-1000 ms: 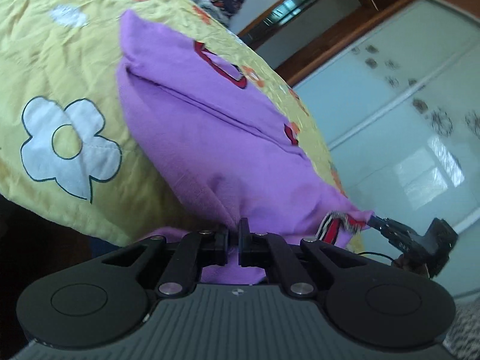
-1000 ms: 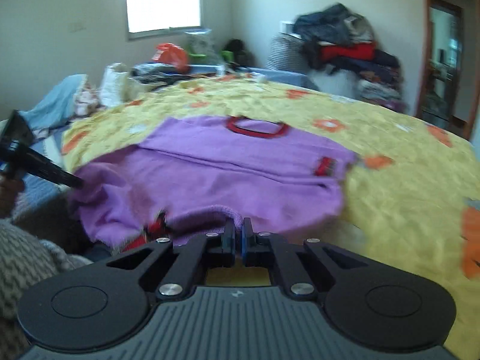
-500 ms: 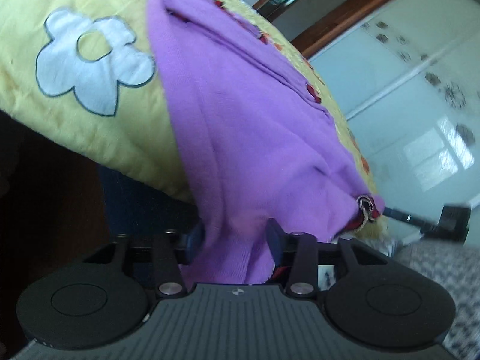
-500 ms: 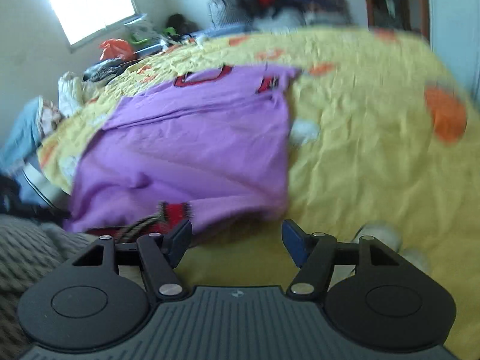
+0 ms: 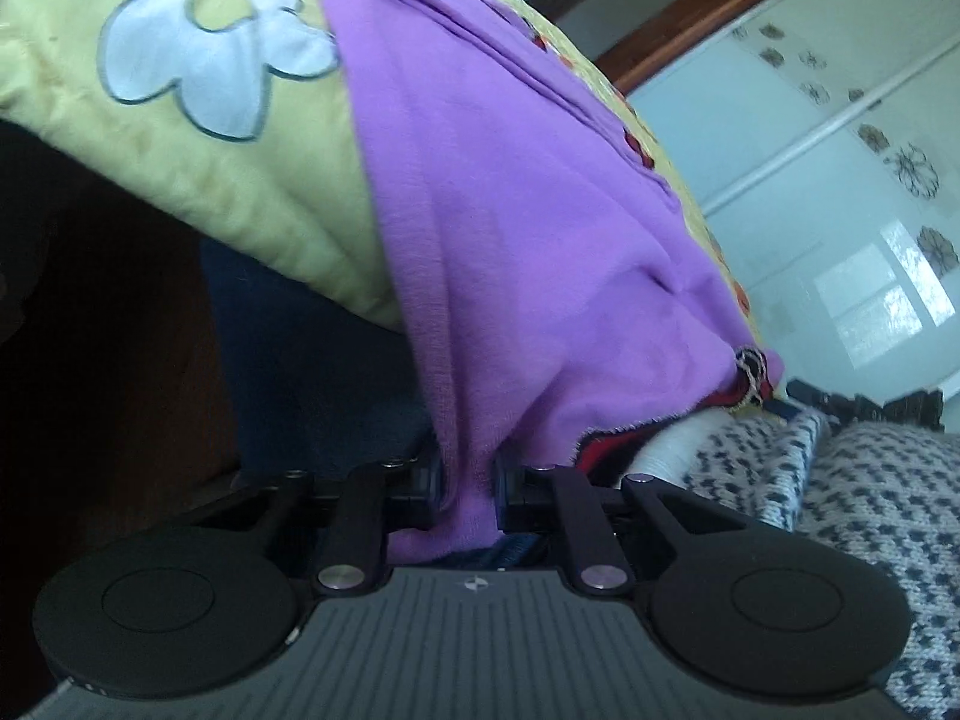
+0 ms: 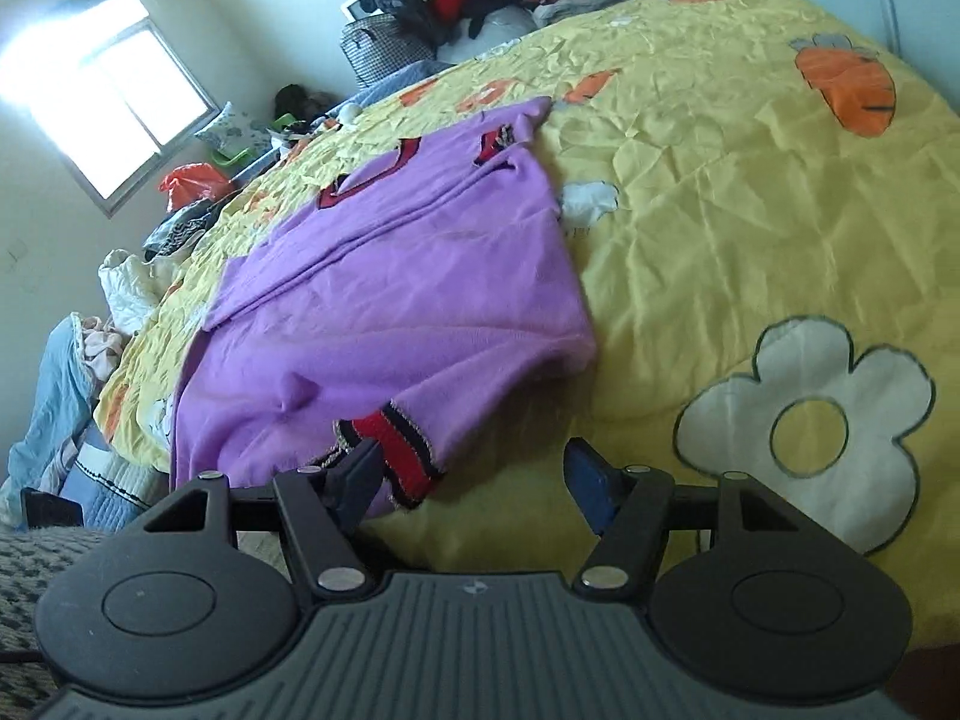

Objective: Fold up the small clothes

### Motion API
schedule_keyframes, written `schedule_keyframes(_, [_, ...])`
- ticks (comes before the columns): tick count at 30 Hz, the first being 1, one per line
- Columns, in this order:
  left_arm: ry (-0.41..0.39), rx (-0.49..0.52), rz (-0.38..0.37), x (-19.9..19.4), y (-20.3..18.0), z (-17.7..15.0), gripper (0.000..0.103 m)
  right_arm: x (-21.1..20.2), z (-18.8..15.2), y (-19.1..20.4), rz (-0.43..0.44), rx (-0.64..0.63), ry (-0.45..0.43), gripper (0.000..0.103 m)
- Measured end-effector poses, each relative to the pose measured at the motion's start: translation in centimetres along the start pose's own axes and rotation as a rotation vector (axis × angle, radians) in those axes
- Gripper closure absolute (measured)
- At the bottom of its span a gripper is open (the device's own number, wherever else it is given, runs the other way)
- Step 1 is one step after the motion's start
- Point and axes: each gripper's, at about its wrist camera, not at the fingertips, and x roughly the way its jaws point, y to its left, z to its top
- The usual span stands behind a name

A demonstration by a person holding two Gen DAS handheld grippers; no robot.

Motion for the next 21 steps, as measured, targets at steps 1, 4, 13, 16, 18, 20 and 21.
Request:
schedule_keyframes(1, [-0.005,-0.011,0.023,0.0,0.3,-0.1,0.058,0.1,-0.2,-0.2,0.011,0.018,0.005,0.037])
schedule_keyframes(4, [-0.026,-0.065,-0.036,-0.6,2.0,-0.8,0.017,0.4,-0.6,-0.2,0.024,0.024,0.016,0.037])
schedule_keyframes(13, [0.006,-0.131,-0.127,0.0,3.6,-2.1,0.091,0.4,-0.9,0.9,0.026,-0.004,0.004,0.037])
schedule_keyframes(16, [-0.01,-0.115,-0.131,-1.1,3.1,-2.0,0.095,-0.4,-1.0,1.0,0.017,0.003,-0.041,0.037])
schedule_keyframes(18, [-0.014,-0.11,-0.138,-1.5,2.5,-1.8,0.095,-0.4,-0.8,0.7,0.022,0.036,-0.035,0.037])
schedule_keyframes(20, [-0.021,-0.104,-0.148,-1.5,1.8,-1.7,0.095,-0.1,-0.7,0.3,0.046,0.09,-0.022,0.037])
schedule_keyframes(21, [-0.022,-0.106,-0.159,-1.5,1.6,-1.7,0.095,0.0,-0.7,0.1,0.049,0.115,-0.012,0.037])
